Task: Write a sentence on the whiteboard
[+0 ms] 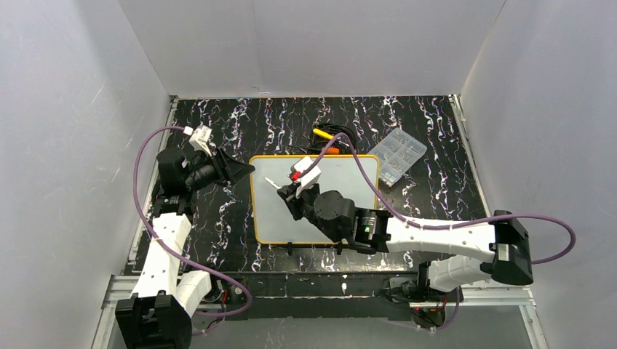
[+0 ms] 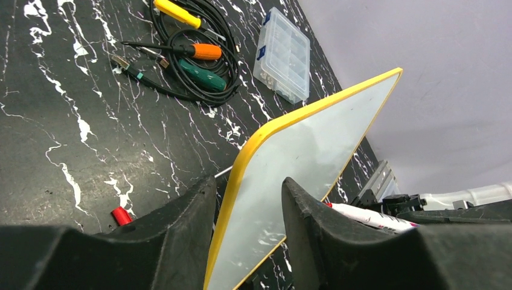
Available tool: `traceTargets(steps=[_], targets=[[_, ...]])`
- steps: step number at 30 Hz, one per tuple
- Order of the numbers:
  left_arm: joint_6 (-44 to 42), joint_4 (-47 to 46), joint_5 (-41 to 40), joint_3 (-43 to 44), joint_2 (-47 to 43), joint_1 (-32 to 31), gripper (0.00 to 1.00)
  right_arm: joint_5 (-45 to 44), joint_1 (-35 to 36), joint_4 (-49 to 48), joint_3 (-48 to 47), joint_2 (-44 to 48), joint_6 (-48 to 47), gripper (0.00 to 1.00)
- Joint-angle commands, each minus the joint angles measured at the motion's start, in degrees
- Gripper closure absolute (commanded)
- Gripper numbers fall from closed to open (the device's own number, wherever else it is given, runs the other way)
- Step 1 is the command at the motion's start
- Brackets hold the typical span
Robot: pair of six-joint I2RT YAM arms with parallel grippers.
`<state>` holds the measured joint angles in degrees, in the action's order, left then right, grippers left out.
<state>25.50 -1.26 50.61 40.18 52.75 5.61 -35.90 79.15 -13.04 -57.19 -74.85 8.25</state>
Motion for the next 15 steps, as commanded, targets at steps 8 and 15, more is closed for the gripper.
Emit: traceTargets(steps=[8,15], targets=[[-1.36,-1.34,0.68,0.90,1.83,-1.50,0.70,-3.79,0.12,-7.26,-5.38,-4.07,-4.46,0.99],[-1.91,-1.04,0.23,0.86,2.11,-1.94,0.77,-4.10,-0.35,-7.61,-6.21,-6.10,-5.32,0.99]])
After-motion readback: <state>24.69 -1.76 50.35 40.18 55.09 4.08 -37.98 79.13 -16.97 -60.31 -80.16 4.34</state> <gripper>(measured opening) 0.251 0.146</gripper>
